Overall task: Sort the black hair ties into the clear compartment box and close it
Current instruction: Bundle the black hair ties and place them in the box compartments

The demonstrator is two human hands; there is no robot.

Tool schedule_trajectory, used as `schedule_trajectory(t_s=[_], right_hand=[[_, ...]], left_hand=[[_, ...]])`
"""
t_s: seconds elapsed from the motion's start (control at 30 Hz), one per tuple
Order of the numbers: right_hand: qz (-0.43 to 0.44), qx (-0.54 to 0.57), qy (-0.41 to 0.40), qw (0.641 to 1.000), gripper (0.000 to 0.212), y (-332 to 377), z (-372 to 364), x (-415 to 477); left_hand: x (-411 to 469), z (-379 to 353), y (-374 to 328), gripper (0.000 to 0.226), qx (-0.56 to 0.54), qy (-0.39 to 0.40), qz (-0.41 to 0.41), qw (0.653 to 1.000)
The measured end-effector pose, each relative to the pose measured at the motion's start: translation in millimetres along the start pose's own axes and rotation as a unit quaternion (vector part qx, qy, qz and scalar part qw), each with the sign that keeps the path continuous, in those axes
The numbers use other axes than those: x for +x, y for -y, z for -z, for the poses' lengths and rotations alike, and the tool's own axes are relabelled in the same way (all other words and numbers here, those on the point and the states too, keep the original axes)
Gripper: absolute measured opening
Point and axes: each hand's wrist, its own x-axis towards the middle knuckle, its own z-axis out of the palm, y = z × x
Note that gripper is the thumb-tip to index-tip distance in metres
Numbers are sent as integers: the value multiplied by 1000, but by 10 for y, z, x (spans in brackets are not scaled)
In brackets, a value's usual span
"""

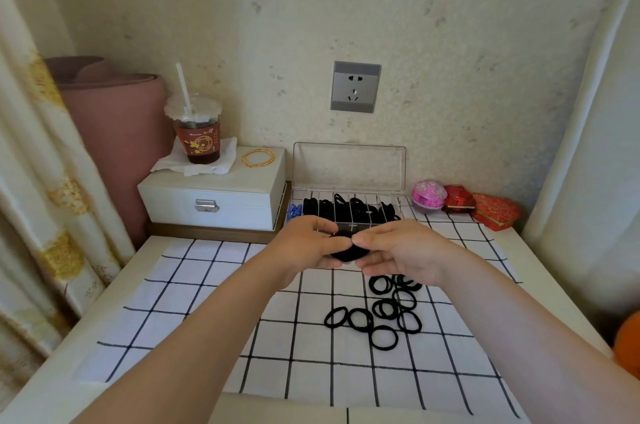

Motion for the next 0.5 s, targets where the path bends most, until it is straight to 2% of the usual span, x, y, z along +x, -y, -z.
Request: schedule_trajectory(t_s=[0.1, 0.23, 0.43, 0.5], right_hand=[[4, 44, -1, 999, 20, -6, 48, -15], [16, 99, 1, 995, 28, -36, 125, -55], [16, 130, -28, 991, 28, -114, 225, -105], [22, 137, -37, 990, 25, -112, 292, -124]], left_hand=[[4, -44, -18, 28, -40, -34, 3, 999], [-16, -183, -78, 19, -74, -41, -18, 996], [3, -453, -103, 27, 11, 9, -17, 1000], [15, -512, -146, 25, -8, 42, -17, 999]])
